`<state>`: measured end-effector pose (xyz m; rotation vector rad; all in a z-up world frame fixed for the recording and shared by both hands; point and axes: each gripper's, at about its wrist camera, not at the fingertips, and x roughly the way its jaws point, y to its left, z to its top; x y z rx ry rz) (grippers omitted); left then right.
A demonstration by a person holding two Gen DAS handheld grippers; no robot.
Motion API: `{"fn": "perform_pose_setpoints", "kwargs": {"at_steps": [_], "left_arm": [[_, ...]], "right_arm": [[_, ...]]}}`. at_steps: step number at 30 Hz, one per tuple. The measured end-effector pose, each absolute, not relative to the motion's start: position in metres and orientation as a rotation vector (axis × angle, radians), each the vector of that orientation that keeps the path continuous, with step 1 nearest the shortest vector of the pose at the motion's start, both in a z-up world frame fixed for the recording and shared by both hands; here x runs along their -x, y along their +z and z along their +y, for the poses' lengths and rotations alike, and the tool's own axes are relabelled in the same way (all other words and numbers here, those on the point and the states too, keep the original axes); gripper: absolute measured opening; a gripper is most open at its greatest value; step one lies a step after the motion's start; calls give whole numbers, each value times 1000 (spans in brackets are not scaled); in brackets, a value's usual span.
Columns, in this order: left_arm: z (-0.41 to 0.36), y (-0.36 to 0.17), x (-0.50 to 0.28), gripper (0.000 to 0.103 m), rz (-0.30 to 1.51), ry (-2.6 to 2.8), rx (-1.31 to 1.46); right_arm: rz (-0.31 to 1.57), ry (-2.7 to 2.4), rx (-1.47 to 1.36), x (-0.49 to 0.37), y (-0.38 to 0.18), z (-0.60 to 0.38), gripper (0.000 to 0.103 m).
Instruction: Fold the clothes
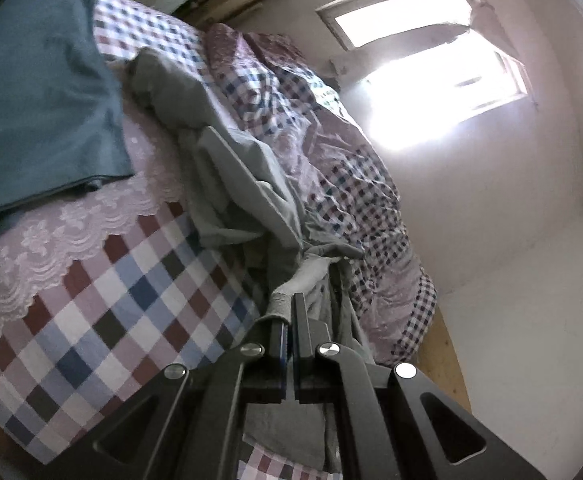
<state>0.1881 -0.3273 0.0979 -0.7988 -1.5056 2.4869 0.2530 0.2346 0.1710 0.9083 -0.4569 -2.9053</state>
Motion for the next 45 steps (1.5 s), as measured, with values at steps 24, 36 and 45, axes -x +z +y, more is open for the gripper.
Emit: {"fn": "perform_pose_setpoints", "kwargs": {"at_steps": [24,36,45], "left_arm": [[-331,103,-182,0,-1399,2578,859],[-310,122,-222,0,-1407,2544,903],[-288,94,-278,0,-1438,2523,1127]], "right_arm": [[-11,-2778,-1172,-191,76,150,0],[-405,-3042,-769,-273,207,218,0],[-652,-3048,-886,-328,189,248,0]]}}
